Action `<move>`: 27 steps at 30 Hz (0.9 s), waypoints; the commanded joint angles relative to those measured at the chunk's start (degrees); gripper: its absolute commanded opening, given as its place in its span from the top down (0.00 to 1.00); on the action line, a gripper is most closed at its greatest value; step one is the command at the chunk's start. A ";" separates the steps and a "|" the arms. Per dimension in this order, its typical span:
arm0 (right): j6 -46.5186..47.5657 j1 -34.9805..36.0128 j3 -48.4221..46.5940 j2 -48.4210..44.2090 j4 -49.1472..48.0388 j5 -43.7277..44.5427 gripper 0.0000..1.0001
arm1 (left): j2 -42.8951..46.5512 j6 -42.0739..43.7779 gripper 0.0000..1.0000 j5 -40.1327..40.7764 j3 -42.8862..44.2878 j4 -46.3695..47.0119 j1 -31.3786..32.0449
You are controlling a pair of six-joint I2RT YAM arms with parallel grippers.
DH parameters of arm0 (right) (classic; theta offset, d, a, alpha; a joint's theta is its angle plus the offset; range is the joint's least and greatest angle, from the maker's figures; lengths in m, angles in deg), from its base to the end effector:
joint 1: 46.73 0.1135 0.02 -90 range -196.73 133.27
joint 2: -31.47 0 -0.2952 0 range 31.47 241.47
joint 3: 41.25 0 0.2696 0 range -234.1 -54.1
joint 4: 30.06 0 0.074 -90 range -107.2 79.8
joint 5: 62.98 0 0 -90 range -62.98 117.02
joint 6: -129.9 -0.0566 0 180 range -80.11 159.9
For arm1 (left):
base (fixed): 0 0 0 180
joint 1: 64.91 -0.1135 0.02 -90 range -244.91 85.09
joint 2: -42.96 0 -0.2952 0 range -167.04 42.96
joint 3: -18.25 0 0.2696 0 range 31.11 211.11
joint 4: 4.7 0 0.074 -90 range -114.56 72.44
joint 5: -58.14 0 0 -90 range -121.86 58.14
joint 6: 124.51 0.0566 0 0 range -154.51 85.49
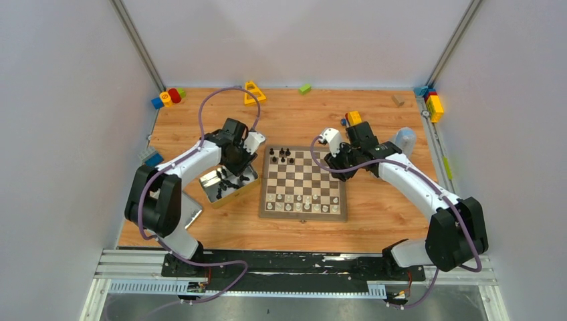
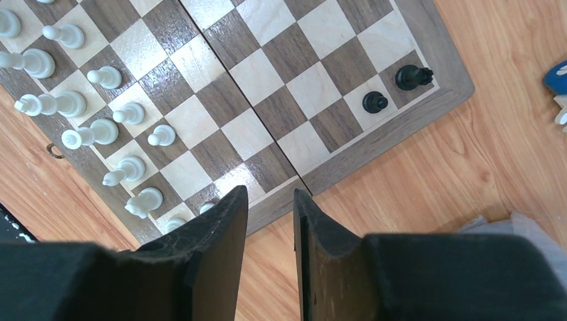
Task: Set up the chess pieces on the board
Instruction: Adjust the storage box at the center of the board.
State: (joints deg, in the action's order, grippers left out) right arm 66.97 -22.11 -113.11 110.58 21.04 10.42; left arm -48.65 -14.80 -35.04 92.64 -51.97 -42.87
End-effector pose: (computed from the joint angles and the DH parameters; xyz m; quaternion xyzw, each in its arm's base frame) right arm 0.2651 0.1392 0.2602 -0.4505 0.8396 0.1331 0.2728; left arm 0.3158 -0.1313 0.2110 0.3531 0.9088 -0.0315 0.2201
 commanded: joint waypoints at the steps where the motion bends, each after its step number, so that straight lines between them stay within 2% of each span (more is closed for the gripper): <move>1: -0.61 -0.10 1.56 -0.69 -3.38 -1.49 0.68 | -1.83 -3.38 0.54 2.15 1.08 2.30 -0.07; 9: -0.80 -0.36 2.87 -2.01 -3.61 -1.87 0.68 | 1.45 -1.54 0.43 6.36 1.63 1.14 -0.91; 17: -0.88 -0.36 3.39 -1.92 -3.52 -2.21 0.68 | 0.21 5.00 0.41 9.87 4.86 -3.03 -1.83; 23: -0.88 -0.38 4.04 -2.12 -3.52 -2.06 0.68 | -3.69 10.46 0.46 8.13 8.44 -6.21 -2.96; 27: -0.72 -0.36 4.47 -1.89 -3.52 -1.77 0.68 | -8.28 14.41 0.55 4.40 11.91 -11.89 -3.14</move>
State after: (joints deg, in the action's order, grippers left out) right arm 66.55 -22.18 -109.11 110.43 19.35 9.35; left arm -53.39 -6.15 -27.00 100.82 -58.20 -45.58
